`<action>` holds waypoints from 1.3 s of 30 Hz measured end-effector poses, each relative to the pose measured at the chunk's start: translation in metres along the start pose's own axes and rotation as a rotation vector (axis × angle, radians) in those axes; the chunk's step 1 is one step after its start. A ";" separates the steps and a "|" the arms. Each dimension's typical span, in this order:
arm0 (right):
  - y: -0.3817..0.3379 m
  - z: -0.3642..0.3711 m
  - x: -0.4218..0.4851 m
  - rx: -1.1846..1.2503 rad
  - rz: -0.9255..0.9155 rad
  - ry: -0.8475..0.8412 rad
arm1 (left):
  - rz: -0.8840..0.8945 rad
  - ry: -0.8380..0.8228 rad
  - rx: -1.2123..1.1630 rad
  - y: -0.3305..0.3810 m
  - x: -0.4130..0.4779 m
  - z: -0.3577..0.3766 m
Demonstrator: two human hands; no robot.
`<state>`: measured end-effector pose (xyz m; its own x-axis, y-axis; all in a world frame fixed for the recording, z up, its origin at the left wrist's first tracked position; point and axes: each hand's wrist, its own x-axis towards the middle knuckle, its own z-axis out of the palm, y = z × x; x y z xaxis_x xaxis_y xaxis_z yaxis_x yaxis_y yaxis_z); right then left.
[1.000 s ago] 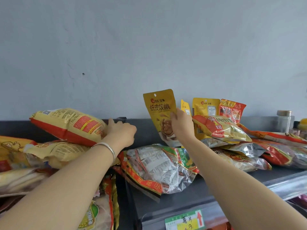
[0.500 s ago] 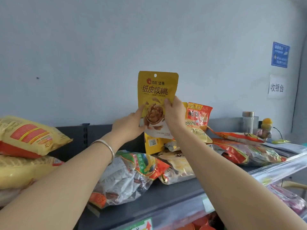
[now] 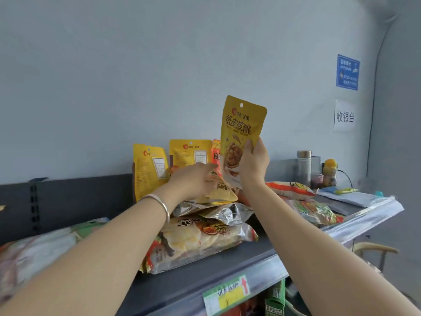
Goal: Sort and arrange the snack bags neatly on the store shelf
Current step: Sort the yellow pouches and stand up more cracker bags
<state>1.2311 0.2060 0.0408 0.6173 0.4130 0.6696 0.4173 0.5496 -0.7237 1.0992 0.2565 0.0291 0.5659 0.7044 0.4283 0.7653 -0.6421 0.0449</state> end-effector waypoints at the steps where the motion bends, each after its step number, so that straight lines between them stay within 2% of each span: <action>1: 0.009 -0.003 0.003 -0.015 0.011 0.001 | 0.016 -0.018 0.056 0.003 0.005 0.005; 5: 0.044 -0.005 0.012 -0.125 0.088 -0.091 | 0.032 -0.064 0.202 0.010 0.020 0.024; 11: 0.081 0.015 0.025 -0.335 0.067 -0.150 | 0.046 0.010 0.267 0.000 0.031 0.035; 13: 0.086 0.030 0.027 -0.514 0.032 -0.303 | 0.047 -0.004 0.193 -0.003 0.034 0.037; 16: 0.094 0.053 0.022 -0.615 0.091 -0.691 | -0.003 0.058 -0.110 -0.011 0.034 0.031; 18: 0.096 0.057 0.020 -0.609 0.120 -0.753 | -0.047 0.098 -0.190 -0.019 0.031 0.027; 21: 0.091 0.051 0.018 -0.640 0.126 -0.697 | -0.042 0.102 -0.172 -0.028 0.022 0.025; 23: 0.083 0.049 0.011 -0.696 0.040 -0.637 | -0.060 0.137 -0.195 -0.030 0.015 0.024; 26: 0.061 0.053 -0.011 -0.660 -0.208 -0.581 | -0.123 0.167 -0.188 -0.038 -0.002 0.016; 31: 0.030 0.075 -0.053 -0.632 -0.457 -0.597 | -0.273 0.126 -0.131 -0.077 -0.047 -0.003; 33: 0.021 0.087 -0.070 -0.624 -0.509 -0.696 | -0.316 0.052 -0.110 -0.095 -0.069 -0.013; 36: 0.004 0.110 -0.100 -0.589 -0.467 -0.949 | -0.350 -0.059 -0.078 -0.123 -0.110 -0.030; 39: -0.012 0.134 -0.132 -0.694 -0.437 -1.152 | -0.366 -0.142 -0.046 -0.147 -0.150 -0.045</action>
<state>1.0556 0.2422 -0.0164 -0.3872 0.8432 0.3730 0.8769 0.4617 -0.1335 0.8880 0.2322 -0.0011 0.2975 0.9220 0.2479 0.9115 -0.3516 0.2136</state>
